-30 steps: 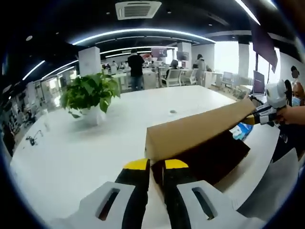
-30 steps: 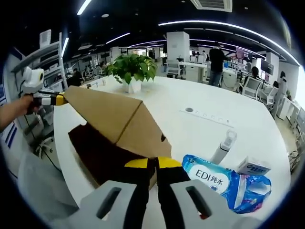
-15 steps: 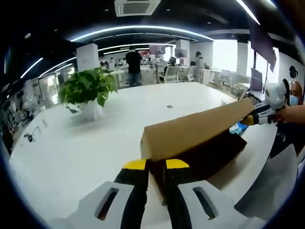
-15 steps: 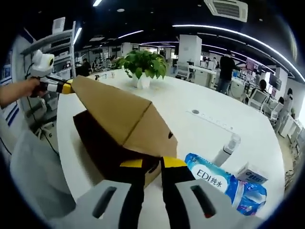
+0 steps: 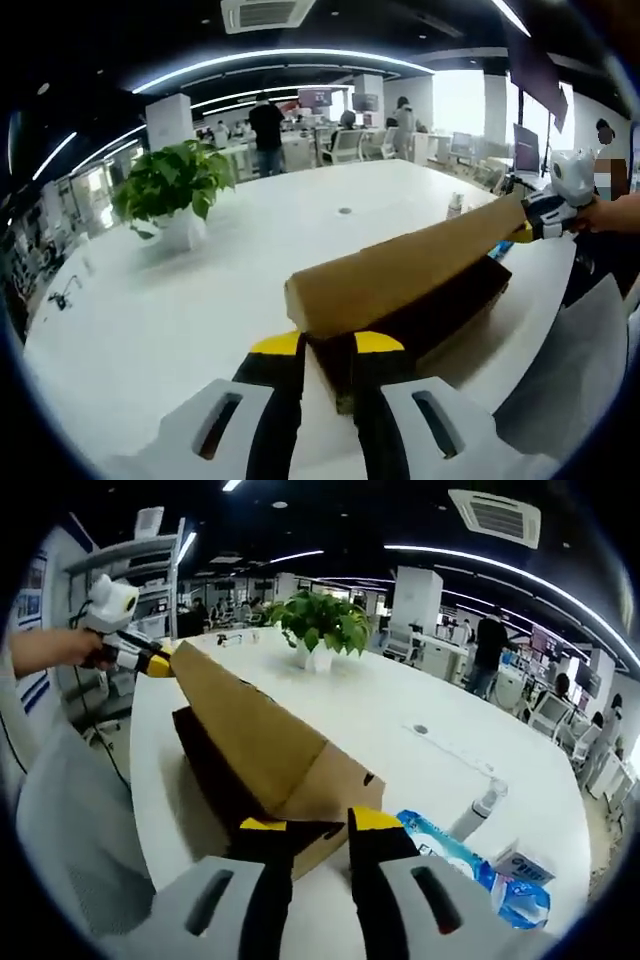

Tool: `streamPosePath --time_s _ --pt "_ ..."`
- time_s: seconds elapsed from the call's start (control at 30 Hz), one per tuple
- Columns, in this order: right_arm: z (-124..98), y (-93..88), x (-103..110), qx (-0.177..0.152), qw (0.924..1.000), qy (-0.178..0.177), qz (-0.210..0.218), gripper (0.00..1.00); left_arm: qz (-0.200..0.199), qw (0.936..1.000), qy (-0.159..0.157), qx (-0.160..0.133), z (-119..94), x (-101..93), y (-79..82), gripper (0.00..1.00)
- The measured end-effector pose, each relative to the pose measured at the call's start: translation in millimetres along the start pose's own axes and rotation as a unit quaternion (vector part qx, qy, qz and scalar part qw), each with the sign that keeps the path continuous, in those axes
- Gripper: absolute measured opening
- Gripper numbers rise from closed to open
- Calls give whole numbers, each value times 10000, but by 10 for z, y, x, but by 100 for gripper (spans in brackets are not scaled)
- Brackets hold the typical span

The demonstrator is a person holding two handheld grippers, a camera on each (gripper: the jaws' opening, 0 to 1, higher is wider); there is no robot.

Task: Operate the shoe box by opening the lid, removing the specified soft item, and placing it in the target area until the item is outside and the box remains undamaged.

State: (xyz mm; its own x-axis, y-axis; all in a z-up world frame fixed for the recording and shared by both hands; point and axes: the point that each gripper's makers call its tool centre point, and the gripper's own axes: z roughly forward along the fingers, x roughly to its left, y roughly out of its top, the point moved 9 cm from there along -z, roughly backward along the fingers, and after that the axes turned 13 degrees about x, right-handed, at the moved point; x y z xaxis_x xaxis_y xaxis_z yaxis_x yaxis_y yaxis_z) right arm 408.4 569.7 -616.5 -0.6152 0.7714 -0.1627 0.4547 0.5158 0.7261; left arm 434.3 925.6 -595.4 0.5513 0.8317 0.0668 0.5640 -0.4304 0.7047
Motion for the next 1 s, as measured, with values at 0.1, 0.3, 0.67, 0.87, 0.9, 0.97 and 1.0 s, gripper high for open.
streamPosePath --time_s 0.1,0.3,0.67,0.87,0.9,0.97,1.0 --pt "5 -25 49 25 10000 53 10 21 54 10000 -11 17 2 -6 -16 17" --pt "-7 -48 112 -17 9998 178 -7 26 119 9999 -70 48 20 -26 -88 19" --pt "7 -128 201 70 9991 416 -24 32 236 9993 -191 213 70 -73 -226 22" --pt "59 -194 247 174 9983 553 36 35 255 9987 -256 350 120 -105 -307 24" --pt "71 -209 258 198 9981 575 43 36 252 9987 -258 358 129 -109 -316 23" --pt "82 -226 267 212 9980 590 68 37 224 9985 -280 412 147 -114 -344 24" --pt "89 -238 272 229 9978 609 111 37 224 9984 -283 433 155 -116 -356 24"
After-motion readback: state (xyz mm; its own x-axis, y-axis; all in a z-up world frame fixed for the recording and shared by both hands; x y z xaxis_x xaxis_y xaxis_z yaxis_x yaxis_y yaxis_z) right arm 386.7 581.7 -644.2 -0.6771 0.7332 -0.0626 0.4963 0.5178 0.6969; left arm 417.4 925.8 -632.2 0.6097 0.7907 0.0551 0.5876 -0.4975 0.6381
